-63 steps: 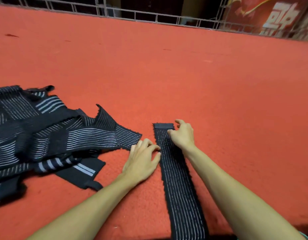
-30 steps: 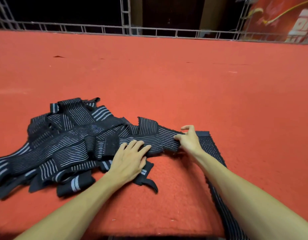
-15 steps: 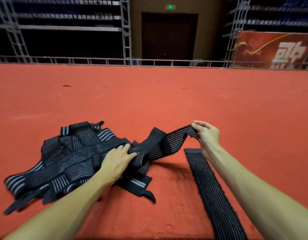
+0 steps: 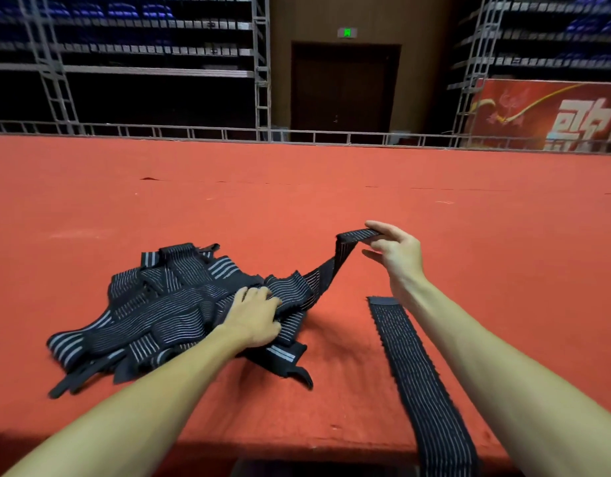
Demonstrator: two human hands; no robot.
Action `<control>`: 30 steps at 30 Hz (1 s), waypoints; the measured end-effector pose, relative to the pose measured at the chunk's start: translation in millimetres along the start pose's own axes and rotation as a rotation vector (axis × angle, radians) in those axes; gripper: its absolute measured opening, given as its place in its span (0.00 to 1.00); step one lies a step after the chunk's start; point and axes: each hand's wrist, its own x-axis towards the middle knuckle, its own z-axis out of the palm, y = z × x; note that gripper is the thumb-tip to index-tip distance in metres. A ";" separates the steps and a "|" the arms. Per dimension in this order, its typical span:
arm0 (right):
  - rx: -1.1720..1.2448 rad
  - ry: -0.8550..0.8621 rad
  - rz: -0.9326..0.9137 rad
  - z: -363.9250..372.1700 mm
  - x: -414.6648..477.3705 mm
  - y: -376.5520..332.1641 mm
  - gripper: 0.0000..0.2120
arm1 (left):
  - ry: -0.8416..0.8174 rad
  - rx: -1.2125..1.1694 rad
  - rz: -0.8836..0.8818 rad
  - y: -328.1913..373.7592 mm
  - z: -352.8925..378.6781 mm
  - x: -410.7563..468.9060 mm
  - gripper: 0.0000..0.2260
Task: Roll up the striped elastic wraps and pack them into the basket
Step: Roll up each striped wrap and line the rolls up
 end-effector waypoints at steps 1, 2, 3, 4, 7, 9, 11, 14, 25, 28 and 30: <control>-0.071 -0.033 -0.058 -0.3 -1.7 -1.8 0.17 | 0.060 -0.126 0.030 8.6 -3.6 1.4 0.25; -0.127 -0.059 -0.111 -0.7 -3.2 -4.1 0.14 | 0.102 -0.269 0.055 18.3 -9.1 3.4 0.27; -0.162 -0.074 -0.147 -1.0 -3.8 -5.7 0.12 | 0.116 -0.424 0.068 28.0 -15.8 5.3 0.30; -0.173 -0.080 -0.172 -1.2 -4.8 -9.1 0.10 | 0.100 -0.570 0.072 37.7 -22.8 7.2 0.33; -0.123 -0.053 -0.226 -1.7 -5.3 -22.6 0.08 | 0.025 -0.763 0.073 56.8 -31.3 12.5 0.38; -0.049 0.017 -0.272 -4.3 -2.5 -33.7 0.09 | 0.030 -0.775 0.077 61.9 -29.8 15.9 0.38; 0.042 0.095 -0.302 -8.9 0.1 -44.8 0.09 | 0.089 -0.794 0.124 67.5 -28.2 19.0 0.33; 0.112 0.111 -0.304 -12.2 0.4 -53.6 0.06 | 0.192 -0.818 0.161 79.8 -31.0 21.7 0.17; 0.101 0.262 -0.194 -36.3 8.1 -23.5 0.05 | -0.040 -0.358 0.225 91.4 41.3 10.8 0.28; 0.006 0.294 -0.161 -43.3 16.2 -2.9 0.07 | 0.075 -0.238 0.220 93.2 49.0 14.8 0.23; -0.113 0.332 -0.169 -49.3 22.7 10.1 0.07 | 0.118 -0.193 0.221 86.2 52.2 19.3 0.16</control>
